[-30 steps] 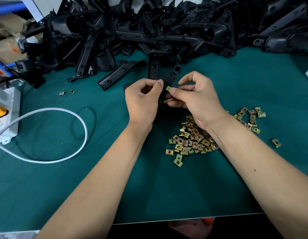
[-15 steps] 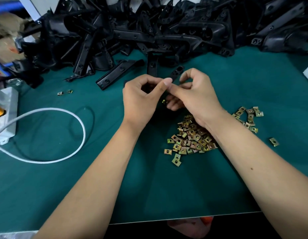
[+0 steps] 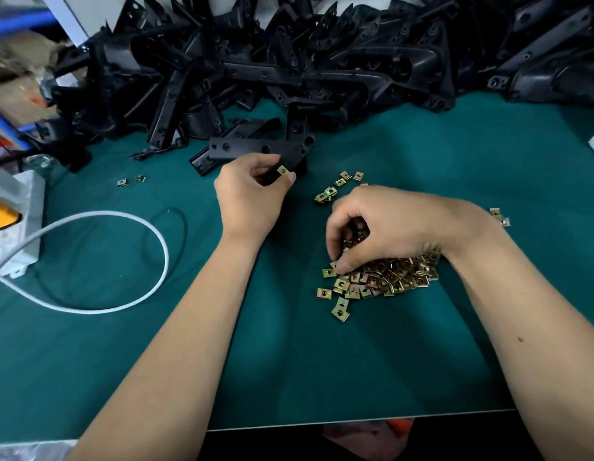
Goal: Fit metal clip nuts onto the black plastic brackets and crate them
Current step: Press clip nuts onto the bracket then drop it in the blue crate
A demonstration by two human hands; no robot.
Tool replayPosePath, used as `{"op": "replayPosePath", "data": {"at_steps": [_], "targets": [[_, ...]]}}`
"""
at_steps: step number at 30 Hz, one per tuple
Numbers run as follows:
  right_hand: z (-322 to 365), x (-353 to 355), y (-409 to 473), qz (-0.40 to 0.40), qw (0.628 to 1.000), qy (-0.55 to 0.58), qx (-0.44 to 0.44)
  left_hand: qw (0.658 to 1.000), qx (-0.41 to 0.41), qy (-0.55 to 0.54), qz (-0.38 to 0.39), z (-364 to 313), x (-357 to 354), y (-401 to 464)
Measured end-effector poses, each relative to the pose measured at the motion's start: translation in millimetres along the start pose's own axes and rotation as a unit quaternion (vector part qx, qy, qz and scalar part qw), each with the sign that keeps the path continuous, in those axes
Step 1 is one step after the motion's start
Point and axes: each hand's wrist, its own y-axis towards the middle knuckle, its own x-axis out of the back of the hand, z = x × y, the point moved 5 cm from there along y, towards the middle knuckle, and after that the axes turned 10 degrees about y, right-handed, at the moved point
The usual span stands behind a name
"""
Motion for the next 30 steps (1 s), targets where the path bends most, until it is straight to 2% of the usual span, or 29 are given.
{"op": "replayPosePath", "data": {"at_steps": [5, 8, 10, 12, 15, 19, 30], "targets": [[3, -3, 2, -0.004, 1.000, 0.011, 0.020, 0.996, -0.053, 0.061, -0.026, -13, 2, -6], [0, 3, 9, -0.111, 0.987, 0.113, 0.035, 0.995, -0.067, 0.064, -0.024, -18, -1, -7], [-7, 10, 11, -0.230, 0.947, 0.223, 0.036, 0.995, -0.073, 0.064, -0.030, -20, -1, -8], [-17, 13, 12, -0.331, 0.888, 0.319, 0.025, 0.994, -0.087, 0.055, -0.042, -23, 1, -10], [-28, 13, 11, -0.406, 0.814, 0.416, 0.005, 0.993, -0.100, 0.038, -0.050, -28, 3, -13], [-34, 15, 10, -0.440, 0.754, 0.487, -0.014, 0.994, -0.108, 0.020, -0.029, -32, -1, -17], [-39, 16, 9, -0.449, 0.690, 0.567, -0.023, 0.989, -0.144, 0.021, -0.010, -41, -10, -25]]}}
